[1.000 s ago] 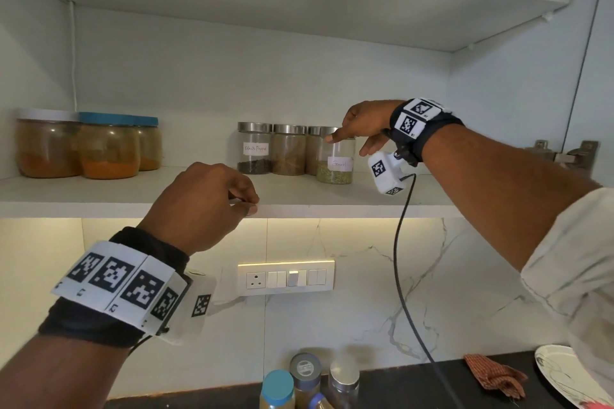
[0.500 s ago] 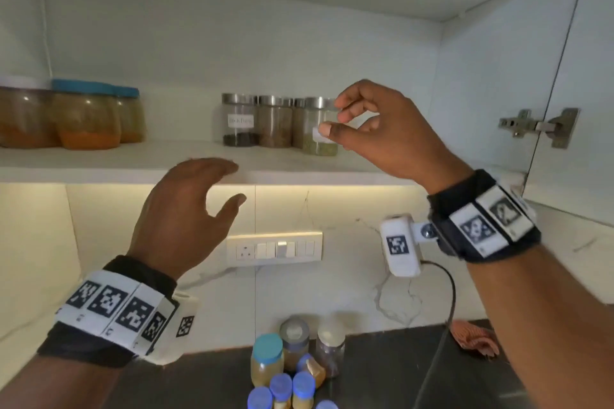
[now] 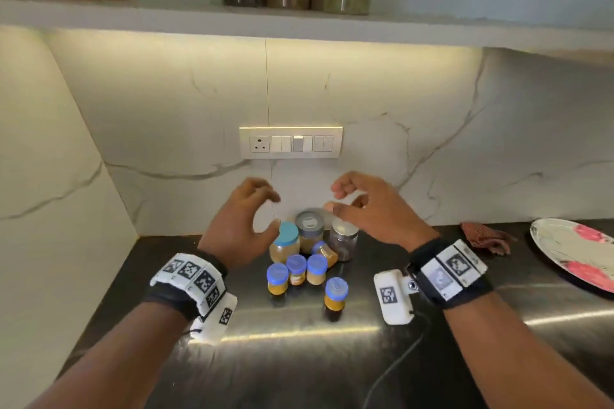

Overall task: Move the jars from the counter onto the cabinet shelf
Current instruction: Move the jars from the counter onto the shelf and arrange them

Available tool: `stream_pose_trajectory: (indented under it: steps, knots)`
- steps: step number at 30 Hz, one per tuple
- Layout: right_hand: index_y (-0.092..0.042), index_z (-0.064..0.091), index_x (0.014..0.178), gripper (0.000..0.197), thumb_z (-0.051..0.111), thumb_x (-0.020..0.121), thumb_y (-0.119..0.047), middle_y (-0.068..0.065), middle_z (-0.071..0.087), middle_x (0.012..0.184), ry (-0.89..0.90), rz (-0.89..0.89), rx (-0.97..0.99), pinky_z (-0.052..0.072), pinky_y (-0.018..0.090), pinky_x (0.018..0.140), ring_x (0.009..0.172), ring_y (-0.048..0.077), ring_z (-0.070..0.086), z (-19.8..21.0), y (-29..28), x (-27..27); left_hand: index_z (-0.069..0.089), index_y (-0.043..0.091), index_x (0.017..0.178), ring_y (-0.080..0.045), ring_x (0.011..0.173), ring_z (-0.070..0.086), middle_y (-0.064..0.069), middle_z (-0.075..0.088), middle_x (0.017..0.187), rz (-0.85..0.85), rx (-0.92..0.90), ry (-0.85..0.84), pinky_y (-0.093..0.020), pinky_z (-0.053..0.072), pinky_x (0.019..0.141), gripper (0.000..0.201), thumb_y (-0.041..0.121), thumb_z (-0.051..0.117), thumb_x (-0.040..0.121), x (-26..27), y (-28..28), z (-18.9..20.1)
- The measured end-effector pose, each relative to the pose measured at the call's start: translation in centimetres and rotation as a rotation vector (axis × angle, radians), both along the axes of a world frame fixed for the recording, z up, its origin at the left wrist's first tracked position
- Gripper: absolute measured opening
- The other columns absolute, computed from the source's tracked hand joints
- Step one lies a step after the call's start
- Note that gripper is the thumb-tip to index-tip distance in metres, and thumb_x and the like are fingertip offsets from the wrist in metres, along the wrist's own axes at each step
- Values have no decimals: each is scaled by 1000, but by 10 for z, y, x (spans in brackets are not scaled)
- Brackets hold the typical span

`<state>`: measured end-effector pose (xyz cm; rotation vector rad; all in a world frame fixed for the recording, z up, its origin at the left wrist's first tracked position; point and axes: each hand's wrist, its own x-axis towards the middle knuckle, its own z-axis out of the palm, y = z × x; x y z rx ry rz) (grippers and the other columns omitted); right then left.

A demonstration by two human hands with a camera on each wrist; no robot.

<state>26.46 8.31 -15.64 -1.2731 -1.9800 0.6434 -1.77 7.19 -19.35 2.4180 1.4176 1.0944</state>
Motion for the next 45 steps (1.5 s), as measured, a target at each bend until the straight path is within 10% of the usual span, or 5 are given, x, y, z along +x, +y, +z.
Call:
stream_pose_trajectory:
  steps: [7,17,24,37,45]
  knots:
    - [-22,67,114,37,87,87,-38,-5,66,108,34,-246,-242,47,24,79,105,18,65,-104,77,34,59,22,125,-18,111,58,2,52,126,39,-297,5,-39,52,99,53,40,72,77,2,57,-73]
    - [-25,37,158,118,101,61,-50,8,50,149,-45,-287,-436,47,39,114,138,27,52,-205,154,46,36,21,156,-31,139,46,-12,39,152,170,-626,71,-41,39,115,99,38,87,72,22,151,-153]
    - [-24,41,159,106,99,70,-27,9,57,151,-28,-246,-388,46,38,114,138,31,56,-236,170,33,39,28,153,-34,130,54,-12,46,145,175,-662,-9,-34,42,106,86,24,82,78,38,156,-186]
    - [-25,44,148,92,95,75,-45,-3,57,125,143,-357,-128,47,29,97,116,20,58,-150,128,31,36,28,151,-22,118,61,-3,61,132,196,-363,-210,-40,52,102,105,50,87,62,21,109,-107]
    - [-32,48,134,78,92,73,-53,-22,59,119,241,-200,135,54,25,84,106,12,63,-49,48,10,46,33,140,-11,99,68,7,70,113,94,-149,-267,-34,55,90,80,55,72,67,22,29,-8]
